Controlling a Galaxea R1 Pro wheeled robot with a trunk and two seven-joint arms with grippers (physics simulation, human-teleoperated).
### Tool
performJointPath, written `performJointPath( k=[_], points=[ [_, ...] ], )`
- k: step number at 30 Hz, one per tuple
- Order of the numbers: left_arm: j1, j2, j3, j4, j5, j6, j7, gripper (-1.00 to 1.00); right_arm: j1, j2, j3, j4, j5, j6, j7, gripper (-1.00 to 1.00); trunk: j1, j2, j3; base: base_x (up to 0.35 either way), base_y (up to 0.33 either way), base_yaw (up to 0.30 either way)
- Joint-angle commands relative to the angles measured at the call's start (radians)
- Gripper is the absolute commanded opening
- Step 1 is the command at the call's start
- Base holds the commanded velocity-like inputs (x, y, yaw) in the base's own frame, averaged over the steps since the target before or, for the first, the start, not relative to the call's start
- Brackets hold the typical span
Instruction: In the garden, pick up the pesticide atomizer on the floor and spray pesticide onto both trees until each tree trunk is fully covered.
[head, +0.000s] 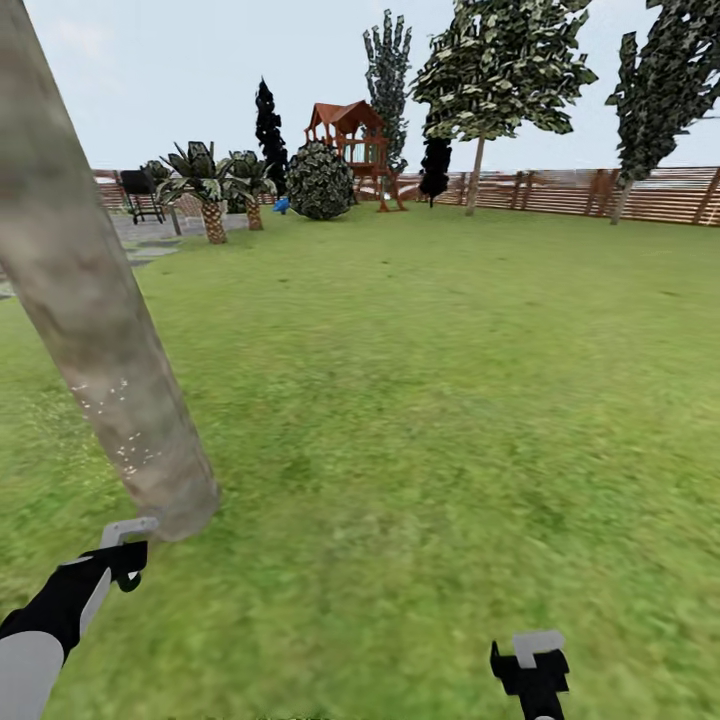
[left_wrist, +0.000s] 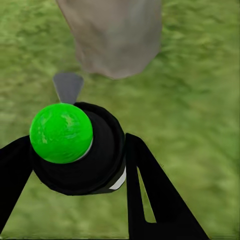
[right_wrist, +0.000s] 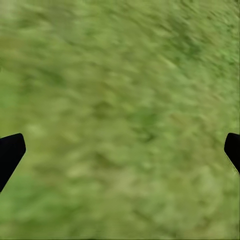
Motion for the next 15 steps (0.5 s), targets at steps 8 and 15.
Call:
performJointPath(
  k=[8, 15],
  points=[
    [-0.002, -0.002, 0.007, -0.002, -0.015, 0.014, -0.009, -1.0, -0.001, 0.0, -0.008, 0.001, 0.01, -0.004, -0.002, 1.0, 0.0, 0.0, -0.001, 0.109, -0.249, 0.082],
    [-0.002, -0.001, -0.007, -0.003, -0.02, 0.11, -0.005, -1.0, -0.001, 0.0, -0.008, 0.001, 0.01, -0.004, -0.002, 1.0, 0.0, 0.0, -0.001, 0.085, -0.068, 0.152]
  ],
)
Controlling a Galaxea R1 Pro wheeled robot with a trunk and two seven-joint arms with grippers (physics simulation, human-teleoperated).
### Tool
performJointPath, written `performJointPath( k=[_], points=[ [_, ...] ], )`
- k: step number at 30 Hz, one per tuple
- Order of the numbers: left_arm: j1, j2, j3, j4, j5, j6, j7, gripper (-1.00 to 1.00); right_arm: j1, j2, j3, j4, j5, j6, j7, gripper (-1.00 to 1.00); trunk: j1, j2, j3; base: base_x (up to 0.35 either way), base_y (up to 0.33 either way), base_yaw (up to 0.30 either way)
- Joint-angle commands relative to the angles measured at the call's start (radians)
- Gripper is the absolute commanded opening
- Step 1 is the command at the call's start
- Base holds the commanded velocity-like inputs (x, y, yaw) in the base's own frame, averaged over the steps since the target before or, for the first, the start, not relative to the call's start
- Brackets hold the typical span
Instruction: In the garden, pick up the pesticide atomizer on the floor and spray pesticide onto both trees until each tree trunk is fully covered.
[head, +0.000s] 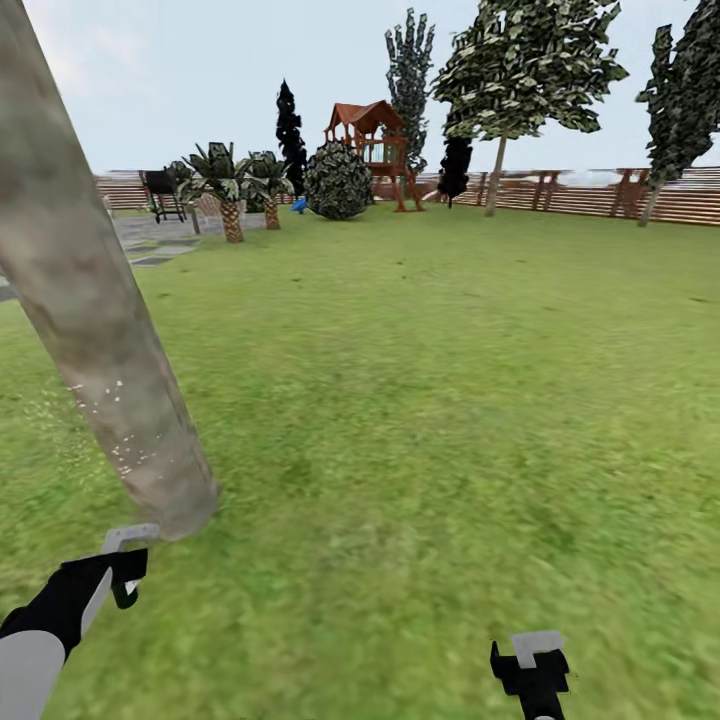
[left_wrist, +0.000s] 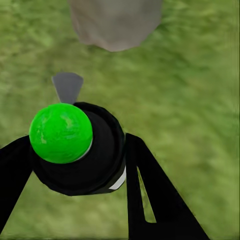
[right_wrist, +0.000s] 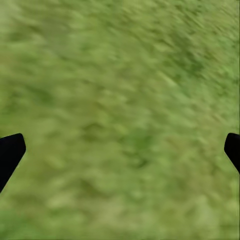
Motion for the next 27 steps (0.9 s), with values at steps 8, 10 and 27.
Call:
performJointPath(
  k=[8, 10, 27],
  points=[
    [-0.001, 0.007, 0.02, -0.002, -0.008, 0.007, -0.007, -1.0, -0.001, 0.0, -0.008, 0.001, 0.011, -0.004, -0.002, 1.0, 0.0, 0.0, -0.001, 0.064, -0.067, 0.173],
    [-0.001, 0.007, 0.02, -0.002, -0.009, 0.008, -0.007, -1.0, -0.001, 0.0, -0.008, 0.001, 0.011, -0.004, -0.002, 1.0, 0.0, 0.0, -0.001, 0.168, -0.217, 0.007],
    [-0.001, 0.006, 0.02, -0.002, -0.008, 0.008, -0.007, -1.0, -0.001, 0.0, -0.008, 0.001, 0.011, -0.004, -0.002, 1.0, 0.0, 0.0, -0.001, 0.057, -0.261, 0.041]
  ],
)
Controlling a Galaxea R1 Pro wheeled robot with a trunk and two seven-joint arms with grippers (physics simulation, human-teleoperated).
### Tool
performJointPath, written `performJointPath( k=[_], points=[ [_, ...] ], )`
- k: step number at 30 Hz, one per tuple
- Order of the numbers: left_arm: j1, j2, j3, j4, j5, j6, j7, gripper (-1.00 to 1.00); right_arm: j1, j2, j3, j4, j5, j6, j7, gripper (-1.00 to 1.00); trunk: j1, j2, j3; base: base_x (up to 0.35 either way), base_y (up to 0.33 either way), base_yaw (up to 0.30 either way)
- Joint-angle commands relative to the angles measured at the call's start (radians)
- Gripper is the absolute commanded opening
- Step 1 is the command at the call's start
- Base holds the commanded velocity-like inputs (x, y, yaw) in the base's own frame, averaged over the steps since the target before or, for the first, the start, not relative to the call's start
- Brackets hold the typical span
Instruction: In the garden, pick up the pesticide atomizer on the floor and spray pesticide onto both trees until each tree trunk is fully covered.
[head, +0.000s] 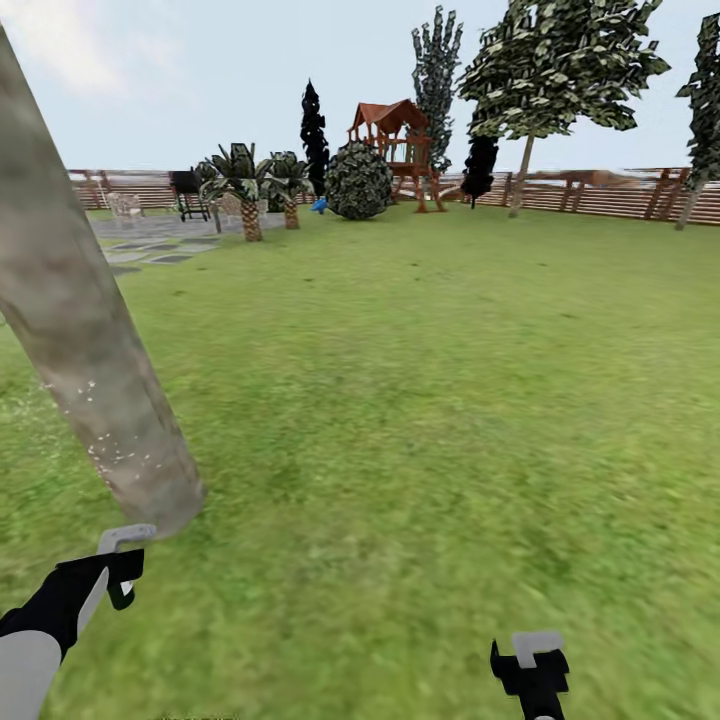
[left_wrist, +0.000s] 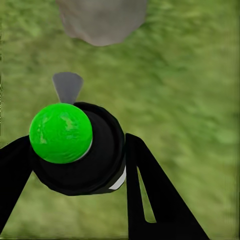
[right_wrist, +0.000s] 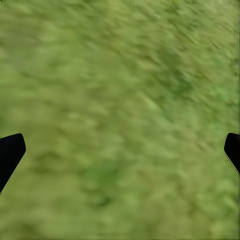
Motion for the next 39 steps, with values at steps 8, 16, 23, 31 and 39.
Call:
performJointPath(
  k=[8, 16, 23, 31, 39],
  points=[
    [-0.001, -0.003, 0.008, -0.002, -0.009, 0.003, -0.008, -1.0, -0.001, 0.0, -0.008, 0.001, 0.01, -0.004, -0.002, 1.0, 0.0, 0.0, -0.001, 0.104, -0.268, 0.272],
    [-0.001, -0.008, 0.0, -0.002, -0.01, 0.001, -0.008, -1.0, -0.001, 0.0, -0.008, 0.001, 0.01, -0.004, -0.002, 1.0, 0.0, 0.0, -0.001, 0.179, -0.24, 0.276],
    [-0.001, -0.015, -0.001, -0.002, -0.007, 0.002, -0.008, -1.0, -0.001, 0.0, -0.008, 0.001, 0.01, -0.004, -0.002, 1.0, 0.0, 0.0, -0.001, 0.141, -0.134, 0.208],
    [-0.062, -0.017, -0.01, -0.159, -0.004, 0.126, -0.044, -1.0, -0.001, -0.001, -0.008, 0.001, 0.01, -0.004, -0.002, 1.0, 0.0, 0.0, -0.001, 0.003, -0.003, 0.007],
    [-0.195, 0.131, -0.039, -0.326, -0.029, 0.363, -0.292, -1.0, -0.001, -0.001, -0.008, 0.001, 0.01, -0.002, -0.002, 1.0, 0.0, 0.0, -0.001, 0.0, 0.0, 0.0]
  ],
)
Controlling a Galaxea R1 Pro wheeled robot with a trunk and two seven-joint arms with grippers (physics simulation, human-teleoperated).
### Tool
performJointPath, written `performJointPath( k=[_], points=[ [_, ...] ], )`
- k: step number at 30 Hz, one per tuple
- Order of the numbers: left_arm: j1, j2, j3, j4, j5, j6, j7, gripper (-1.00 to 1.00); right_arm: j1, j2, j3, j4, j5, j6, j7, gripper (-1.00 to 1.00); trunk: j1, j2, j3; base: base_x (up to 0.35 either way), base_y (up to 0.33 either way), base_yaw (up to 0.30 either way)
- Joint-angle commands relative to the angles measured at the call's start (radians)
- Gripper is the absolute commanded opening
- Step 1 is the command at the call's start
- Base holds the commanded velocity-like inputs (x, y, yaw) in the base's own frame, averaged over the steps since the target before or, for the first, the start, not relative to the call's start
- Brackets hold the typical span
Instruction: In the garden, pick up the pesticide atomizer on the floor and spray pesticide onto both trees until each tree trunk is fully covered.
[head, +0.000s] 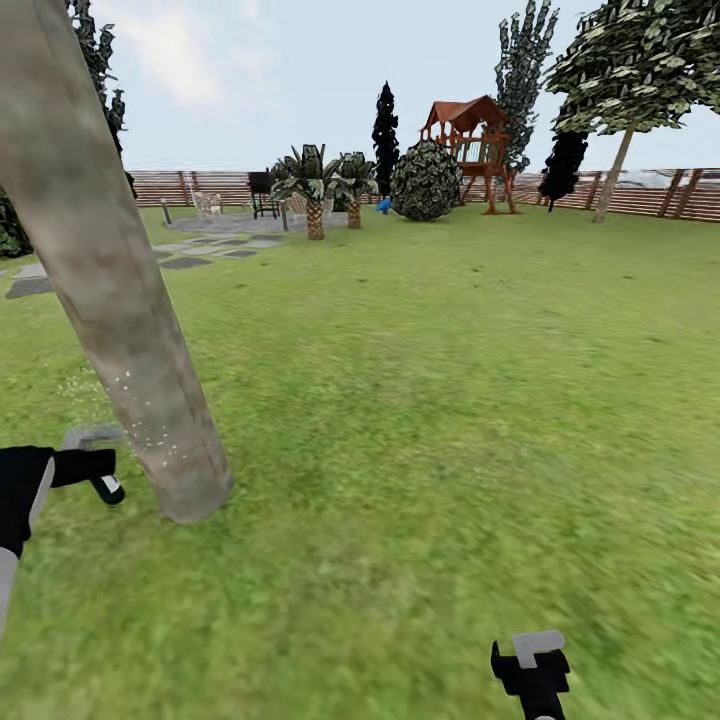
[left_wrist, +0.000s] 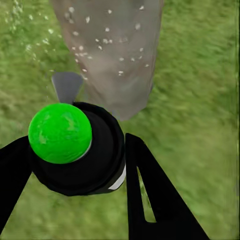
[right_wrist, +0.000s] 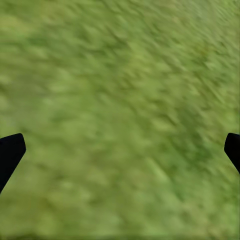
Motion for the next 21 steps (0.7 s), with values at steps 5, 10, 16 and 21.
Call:
performJointPath(
  k=[5, 10, 16, 21],
  points=[
    [-0.037, 0.003, -0.049, -0.002, -0.091, 0.044, -0.029, -1.0, -0.001, 0.001, -0.008, 0.002, 0.01, -0.004, -0.002, 1.0, 0.0, 0.0, -0.001, 0.0, 0.0, 0.016],
    [-0.041, 0.004, -0.067, -0.004, -0.096, 0.078, -0.031, -1.0, -0.001, 0.002, -0.008, 0.002, 0.01, -0.004, -0.002, 1.0, 0.0, 0.0, -0.001, 0.0, 0.0, 0.204],
    [-0.041, -0.006, -0.067, -0.065, -0.092, 0.088, -0.058, -1.0, -0.001, 0.0, -0.008, 0.002, 0.01, -0.005, -0.002, 1.0, 0.0, 0.0, -0.001, 0.159, -0.11, 0.024],
    [-0.041, -0.006, -0.068, -0.097, -0.095, 0.141, -0.09, -1.0, -0.001, 0.0, -0.008, 0.002, 0.01, -0.004, -0.002, 1.0, 0.0, 0.0, -0.001, 0.229, -0.188, 0.0]
  ],
)
